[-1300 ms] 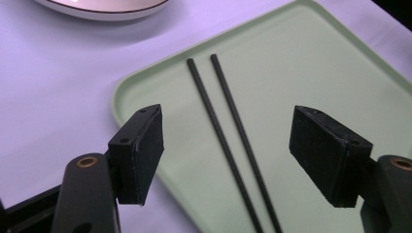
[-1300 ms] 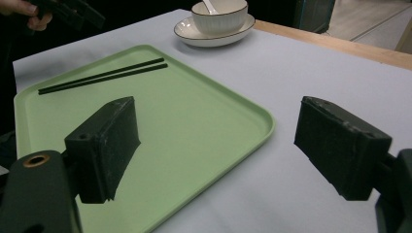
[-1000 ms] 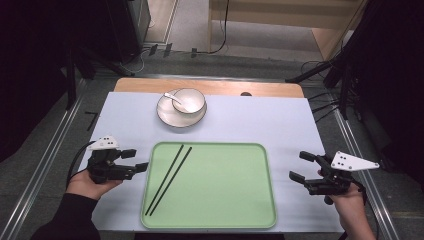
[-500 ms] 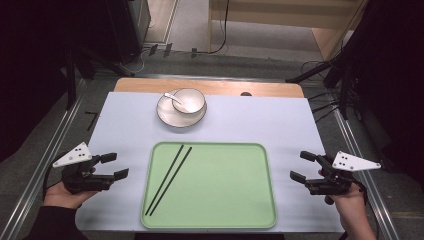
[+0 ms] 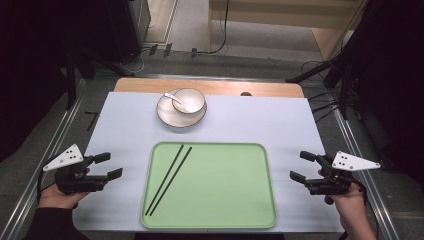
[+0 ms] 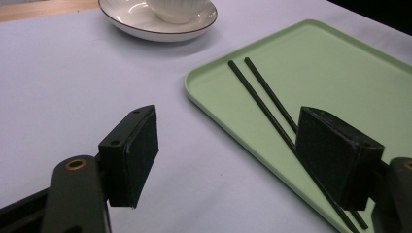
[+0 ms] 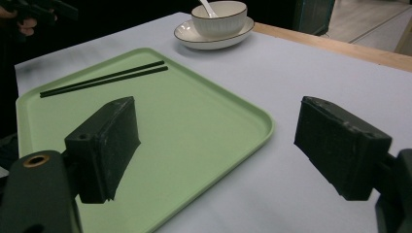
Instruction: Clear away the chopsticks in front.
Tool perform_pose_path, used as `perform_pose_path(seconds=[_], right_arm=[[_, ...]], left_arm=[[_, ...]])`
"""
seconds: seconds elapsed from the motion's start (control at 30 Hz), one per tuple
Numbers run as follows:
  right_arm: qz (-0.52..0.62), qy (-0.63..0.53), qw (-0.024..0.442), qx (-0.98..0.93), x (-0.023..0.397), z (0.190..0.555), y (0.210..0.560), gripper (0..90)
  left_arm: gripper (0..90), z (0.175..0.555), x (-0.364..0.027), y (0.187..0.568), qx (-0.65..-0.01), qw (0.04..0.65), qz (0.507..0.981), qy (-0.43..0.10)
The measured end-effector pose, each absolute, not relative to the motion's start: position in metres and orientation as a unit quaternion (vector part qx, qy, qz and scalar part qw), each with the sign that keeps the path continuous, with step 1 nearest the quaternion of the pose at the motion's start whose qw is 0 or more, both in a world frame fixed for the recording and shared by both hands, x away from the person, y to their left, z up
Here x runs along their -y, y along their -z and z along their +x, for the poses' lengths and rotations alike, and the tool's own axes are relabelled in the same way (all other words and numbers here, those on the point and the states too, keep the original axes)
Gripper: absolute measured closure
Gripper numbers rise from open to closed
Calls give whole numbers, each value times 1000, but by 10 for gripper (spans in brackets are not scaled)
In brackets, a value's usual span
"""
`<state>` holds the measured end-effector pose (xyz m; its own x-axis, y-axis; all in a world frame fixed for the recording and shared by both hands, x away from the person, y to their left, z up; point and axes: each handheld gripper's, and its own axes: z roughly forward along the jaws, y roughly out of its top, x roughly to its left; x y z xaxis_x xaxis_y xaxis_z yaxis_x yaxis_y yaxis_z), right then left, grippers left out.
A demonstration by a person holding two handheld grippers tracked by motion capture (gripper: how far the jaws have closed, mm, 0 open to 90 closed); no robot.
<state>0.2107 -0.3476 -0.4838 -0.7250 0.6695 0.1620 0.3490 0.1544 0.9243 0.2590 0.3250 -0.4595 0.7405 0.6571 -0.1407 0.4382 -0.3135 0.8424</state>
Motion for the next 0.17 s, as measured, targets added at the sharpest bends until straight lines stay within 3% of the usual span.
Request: perform_pose_path(seconds=[0.17], right_arm=[[342, -552, 145, -746, 348, 211, 484, 164]], left_arm=[[240, 259, -325, 461, -342, 476, 802, -117]])
